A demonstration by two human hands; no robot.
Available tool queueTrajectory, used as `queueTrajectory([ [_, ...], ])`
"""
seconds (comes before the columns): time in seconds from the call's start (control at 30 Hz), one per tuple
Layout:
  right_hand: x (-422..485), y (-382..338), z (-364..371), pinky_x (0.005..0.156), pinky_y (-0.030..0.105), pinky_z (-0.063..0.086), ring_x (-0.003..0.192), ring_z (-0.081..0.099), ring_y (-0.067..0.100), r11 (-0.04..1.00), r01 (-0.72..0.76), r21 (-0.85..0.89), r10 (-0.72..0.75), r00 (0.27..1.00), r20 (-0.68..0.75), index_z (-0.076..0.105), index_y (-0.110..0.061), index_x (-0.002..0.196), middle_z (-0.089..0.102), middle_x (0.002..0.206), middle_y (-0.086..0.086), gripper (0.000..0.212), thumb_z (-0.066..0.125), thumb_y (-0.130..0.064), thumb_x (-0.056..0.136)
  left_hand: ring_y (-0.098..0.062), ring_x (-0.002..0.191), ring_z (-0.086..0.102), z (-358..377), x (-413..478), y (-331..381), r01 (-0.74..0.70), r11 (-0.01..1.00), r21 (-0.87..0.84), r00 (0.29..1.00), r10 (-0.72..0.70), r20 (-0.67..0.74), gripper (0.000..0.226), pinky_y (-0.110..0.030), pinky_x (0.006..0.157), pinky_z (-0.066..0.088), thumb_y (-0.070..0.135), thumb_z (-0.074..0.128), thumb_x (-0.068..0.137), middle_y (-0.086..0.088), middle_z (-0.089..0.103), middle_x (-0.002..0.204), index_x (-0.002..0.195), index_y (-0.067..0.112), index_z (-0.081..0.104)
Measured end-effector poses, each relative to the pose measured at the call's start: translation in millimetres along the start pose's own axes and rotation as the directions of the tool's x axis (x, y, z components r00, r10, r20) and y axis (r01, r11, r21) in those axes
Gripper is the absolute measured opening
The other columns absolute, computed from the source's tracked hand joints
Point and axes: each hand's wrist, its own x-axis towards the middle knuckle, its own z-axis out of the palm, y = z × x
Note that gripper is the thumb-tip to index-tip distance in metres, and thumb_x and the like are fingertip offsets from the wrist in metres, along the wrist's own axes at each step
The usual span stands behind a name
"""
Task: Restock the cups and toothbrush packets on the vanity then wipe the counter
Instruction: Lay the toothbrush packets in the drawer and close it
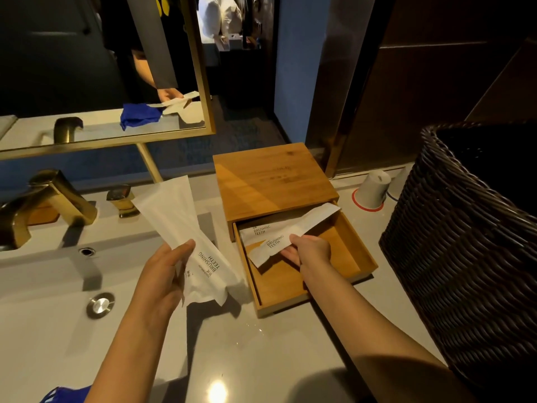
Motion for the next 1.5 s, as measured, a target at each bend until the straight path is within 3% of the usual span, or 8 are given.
queueTrajectory([
  [0.63, 22.6, 6.3, 11.9, 0.080, 0.039, 0.057, 0.107, 0.064, 0.038, 0.987, -0.153, 0.041, 0.149, 0.986, 0.080, 0.049, 0.010, 0.123, 0.061, 0.120, 0.029, 0.032, 0.050, 0.003, 0.092, -0.022, 0.088, 0.061, 5.2, -2.3, -1.7, 0.007, 1.000, 0.014, 1.000, -0.007, 0.020, 0.014, -0.037, 0.069, 0.050, 0.007, 0.055, 0.088, -0.006, 0.066, 0.093, 0.087, 0.019, 0.062],
  [0.8, 27.1, -2.7, 8.8, 0.037, 0.027, 0.054, 0.051, 0.069, 0.024, 0.928, -0.107, -0.356, 0.121, 0.992, 0.017, 0.058, 0.012, 0.106, 0.070, 0.086, 0.025, 0.022, 0.056, -0.005, 0.091, -0.023, 0.091, 0.062, 2.4, 0.5, -1.4, 0.002, 1.000, 0.021, 1.000, -0.002, 0.018, 0.013, -0.037, 0.069, 0.050, 0.009, 0.056, 0.088, -0.006, 0.066, 0.095, 0.090, 0.020, 0.062],
  [0.97, 28.1, 0.1, 0.3, 0.032, 0.019, 0.048, 0.028, 0.058, 0.011, 0.869, -0.026, -0.494, 0.037, 0.999, 0.014, 0.063, 0.009, 0.096, 0.062, 0.058, 0.013, 0.021, 0.062, -0.011, 0.088, -0.023, 0.088, 0.064, 8.1, -1.2, -6.0, 0.003, 0.999, 0.046, 0.998, -0.006, 0.056, 0.015, -0.037, 0.067, 0.051, 0.008, 0.056, 0.087, -0.006, 0.068, 0.093, 0.096, 0.018, 0.063],
  [1.1, 10.2, -0.2, -3.3, 0.039, 0.023, 0.051, 0.043, 0.061, 0.016, 0.786, 0.154, -0.599, -0.072, 0.985, 0.159, 0.065, 0.006, 0.094, 0.064, 0.062, 0.010, 0.032, 0.057, -0.025, 0.092, -0.021, 0.079, 0.070, 24.3, -5.7, -14.7, 0.012, 0.997, 0.075, 0.991, -0.022, 0.134, 0.015, -0.034, 0.062, 0.058, 0.007, 0.059, 0.085, -0.006, 0.072, 0.086, 0.094, 0.018, 0.063],
  [1.2, -16.3, 1.6, -5.9, 0.061, 0.031, 0.058, 0.059, 0.064, 0.015, 0.688, 0.441, -0.576, -0.190, 0.876, 0.443, 0.065, -0.007, 0.090, 0.069, 0.073, 0.005, 0.031, 0.054, -0.035, 0.091, -0.019, 0.073, 0.072, 39.1, -8.4, -21.2, 0.020, 0.997, 0.073, 0.983, -0.032, 0.180, 0.020, -0.030, 0.058, 0.059, 0.005, 0.061, 0.083, -0.007, 0.073, 0.086, 0.101, 0.014, 0.062],
  [1.27, -33.5, 1.1, -6.2, 0.060, 0.023, 0.052, 0.067, 0.062, 0.008, 0.572, 0.583, -0.578, -0.211, 0.785, 0.583, 0.062, -0.013, 0.093, 0.064, 0.075, -0.007, 0.025, 0.060, -0.037, 0.086, -0.021, 0.073, 0.073, 47.6, -9.3, -25.2, 0.021, 0.998, 0.061, 0.979, -0.033, 0.203, 0.024, -0.030, 0.055, 0.058, 0.006, 0.063, 0.082, -0.009, 0.074, 0.087, 0.105, 0.012, 0.061],
  [1.37, -40.1, -2.7, -6.8, 0.066, 0.025, 0.055, 0.077, 0.064, 0.010, 0.497, 0.621, -0.606, -0.225, 0.767, 0.601, 0.057, -0.017, 0.096, 0.061, 0.079, -0.007, 0.023, 0.069, -0.030, 0.081, -0.022, 0.074, 0.073, 55.0, -10.3, -28.8, 0.021, 0.999, 0.050, 0.973, -0.032, 0.229, 0.021, -0.030, 0.055, 0.057, 0.012, 0.063, 0.083, -0.004, 0.076, 0.082, 0.104, 0.015, 0.062],
  [1.5, -35.6, -10.0, -14.5, 0.079, 0.045, 0.058, 0.089, 0.069, 0.030, 0.612, 0.551, -0.567, -0.265, 0.819, 0.510, 0.058, -0.006, 0.096, 0.068, 0.096, 0.019, 0.027, 0.071, -0.023, 0.079, -0.021, 0.076, 0.073, 55.6, -9.0, -30.3, 0.046, 0.999, 0.016, 0.975, -0.049, 0.215, 0.020, -0.033, 0.062, 0.057, 0.018, 0.060, 0.086, -0.004, 0.076, 0.080, 0.104, 0.011, 0.064],
])
